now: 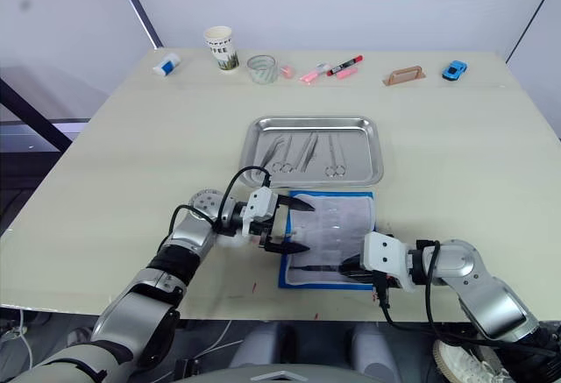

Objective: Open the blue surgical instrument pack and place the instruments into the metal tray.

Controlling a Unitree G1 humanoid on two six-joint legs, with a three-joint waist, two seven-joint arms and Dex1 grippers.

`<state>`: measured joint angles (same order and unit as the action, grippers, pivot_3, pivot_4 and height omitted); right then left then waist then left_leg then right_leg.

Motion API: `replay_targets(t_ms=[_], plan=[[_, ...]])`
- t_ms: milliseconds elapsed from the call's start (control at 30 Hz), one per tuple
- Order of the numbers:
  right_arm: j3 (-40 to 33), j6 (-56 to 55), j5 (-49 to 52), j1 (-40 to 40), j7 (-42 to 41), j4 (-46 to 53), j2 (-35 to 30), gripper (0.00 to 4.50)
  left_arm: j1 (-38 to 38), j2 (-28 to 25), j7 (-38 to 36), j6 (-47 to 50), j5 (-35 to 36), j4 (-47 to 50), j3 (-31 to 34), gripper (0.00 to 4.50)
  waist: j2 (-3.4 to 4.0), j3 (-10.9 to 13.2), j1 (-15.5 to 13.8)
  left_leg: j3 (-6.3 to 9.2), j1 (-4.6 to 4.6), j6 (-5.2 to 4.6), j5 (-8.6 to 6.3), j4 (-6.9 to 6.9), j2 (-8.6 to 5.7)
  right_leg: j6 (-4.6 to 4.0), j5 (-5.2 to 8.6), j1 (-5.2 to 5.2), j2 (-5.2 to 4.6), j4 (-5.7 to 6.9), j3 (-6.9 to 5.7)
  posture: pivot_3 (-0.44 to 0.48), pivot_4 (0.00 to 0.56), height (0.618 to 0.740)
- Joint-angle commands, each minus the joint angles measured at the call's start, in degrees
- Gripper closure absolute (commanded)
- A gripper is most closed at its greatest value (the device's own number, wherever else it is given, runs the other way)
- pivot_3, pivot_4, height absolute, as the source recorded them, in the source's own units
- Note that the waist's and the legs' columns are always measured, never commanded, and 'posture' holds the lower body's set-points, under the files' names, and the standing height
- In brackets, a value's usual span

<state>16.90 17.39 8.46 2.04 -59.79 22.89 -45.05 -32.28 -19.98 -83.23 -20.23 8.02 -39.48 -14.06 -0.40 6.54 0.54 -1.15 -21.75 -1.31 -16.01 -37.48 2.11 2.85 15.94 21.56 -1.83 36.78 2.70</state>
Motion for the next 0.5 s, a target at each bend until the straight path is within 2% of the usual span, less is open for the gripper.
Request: replay_targets(t_ms=[33,167,500], plan=[[-2.7,6.6,1.1,1.3,-0.3,4.3,-3.3,4.39,2.3,-0.3,1.2,0.8,-2.5,-3.7,-1.3,0.0,0.03,0.0,0.0,0.0,-0.01,0.0,0.0,-0.02,0.0,-0.01,0.0,0.0,0.0,0.0,0.0,0.0,0.15,0.74],[-3.3,13.7,2.5,2.5,0.0,8.9,-6.0,4.39,2.3,-0.1,1.7,0.4,-2.8,-4.3,-1.4,0.0,0.03,0.0,0.0,0.03,-0.03,0.0,0.0,-0.01,0.02,-0.02,0.0,0.0,-0.01,0.0,-0.02,0.0,0.15,0.74],[-4.8,20.7,4.6,6.1,-1.7,13.9,-11.6,4.41,1.8,0.3,1.9,0.3,-3.2,-5.0,-1.6,0.0,0.0,0.1,-0.1,0.03,-0.03,0.0,0.0,-0.02,0.04,-0.09,0.05,0.01,-0.07,0.01,-0.03,0.0,0.15,0.74]])
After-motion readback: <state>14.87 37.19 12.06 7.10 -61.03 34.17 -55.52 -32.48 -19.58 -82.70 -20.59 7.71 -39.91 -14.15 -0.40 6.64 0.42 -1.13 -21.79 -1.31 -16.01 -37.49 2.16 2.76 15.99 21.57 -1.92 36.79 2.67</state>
